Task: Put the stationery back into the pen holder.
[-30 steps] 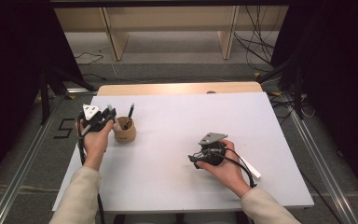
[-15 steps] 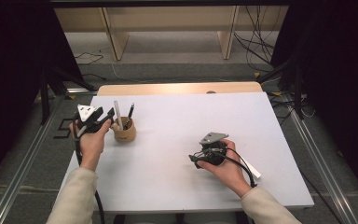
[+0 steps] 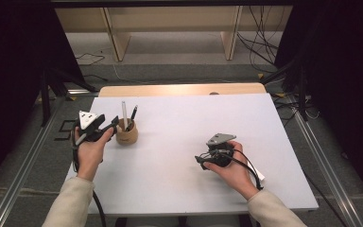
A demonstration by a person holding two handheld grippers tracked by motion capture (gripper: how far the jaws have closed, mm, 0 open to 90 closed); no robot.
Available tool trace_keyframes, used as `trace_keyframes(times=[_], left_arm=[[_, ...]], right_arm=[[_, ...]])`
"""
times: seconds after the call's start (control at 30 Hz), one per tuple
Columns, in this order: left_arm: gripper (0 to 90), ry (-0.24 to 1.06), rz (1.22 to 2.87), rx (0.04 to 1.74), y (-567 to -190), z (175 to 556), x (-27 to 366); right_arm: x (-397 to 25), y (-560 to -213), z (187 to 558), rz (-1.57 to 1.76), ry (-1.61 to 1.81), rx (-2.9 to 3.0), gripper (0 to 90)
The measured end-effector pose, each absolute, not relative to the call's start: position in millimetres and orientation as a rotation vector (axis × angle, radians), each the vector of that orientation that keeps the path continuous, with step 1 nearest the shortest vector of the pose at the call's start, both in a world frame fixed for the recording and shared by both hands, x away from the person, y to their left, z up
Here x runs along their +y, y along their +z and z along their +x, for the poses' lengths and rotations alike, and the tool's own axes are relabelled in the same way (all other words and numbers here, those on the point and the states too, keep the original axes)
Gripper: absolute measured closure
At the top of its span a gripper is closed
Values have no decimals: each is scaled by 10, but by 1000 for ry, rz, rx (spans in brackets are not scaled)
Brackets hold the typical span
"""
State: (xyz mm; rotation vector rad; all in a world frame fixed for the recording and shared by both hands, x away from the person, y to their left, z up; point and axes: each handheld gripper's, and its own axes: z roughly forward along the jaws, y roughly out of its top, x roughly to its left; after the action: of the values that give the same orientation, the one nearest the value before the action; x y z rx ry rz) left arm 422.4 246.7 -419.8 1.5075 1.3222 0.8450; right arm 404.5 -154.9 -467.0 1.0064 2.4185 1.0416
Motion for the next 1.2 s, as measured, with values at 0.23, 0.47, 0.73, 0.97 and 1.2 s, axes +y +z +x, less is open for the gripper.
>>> trace_keyframes(times=[0.23, 0.47, 0.73, 0.97, 1.2], left_arm=[[422, 799, 1539, 1297, -4236, 4072, 2406], [396, 739, 1561, 1279, -4262, 3931, 2342], [370, 690, 1608, 1264, -4348, 3781, 2304], [353, 645, 1681, 1244, -4472, 3656, 2218], [340, 635, 1702, 1234, -4539, 3574, 2190]], right_arm=[[-1601, -4663, 4057, 1022, 1031, 2421, 311], [-1646, -4650, 4055, 1043, 1012, 2436, 315], [-1738, -4620, 4047, 1073, 1001, 2433, 322], [-1828, -4603, 4036, 1116, 979, 2426, 334], [-1922, -4590, 4031, 1149, 953, 2433, 350]])
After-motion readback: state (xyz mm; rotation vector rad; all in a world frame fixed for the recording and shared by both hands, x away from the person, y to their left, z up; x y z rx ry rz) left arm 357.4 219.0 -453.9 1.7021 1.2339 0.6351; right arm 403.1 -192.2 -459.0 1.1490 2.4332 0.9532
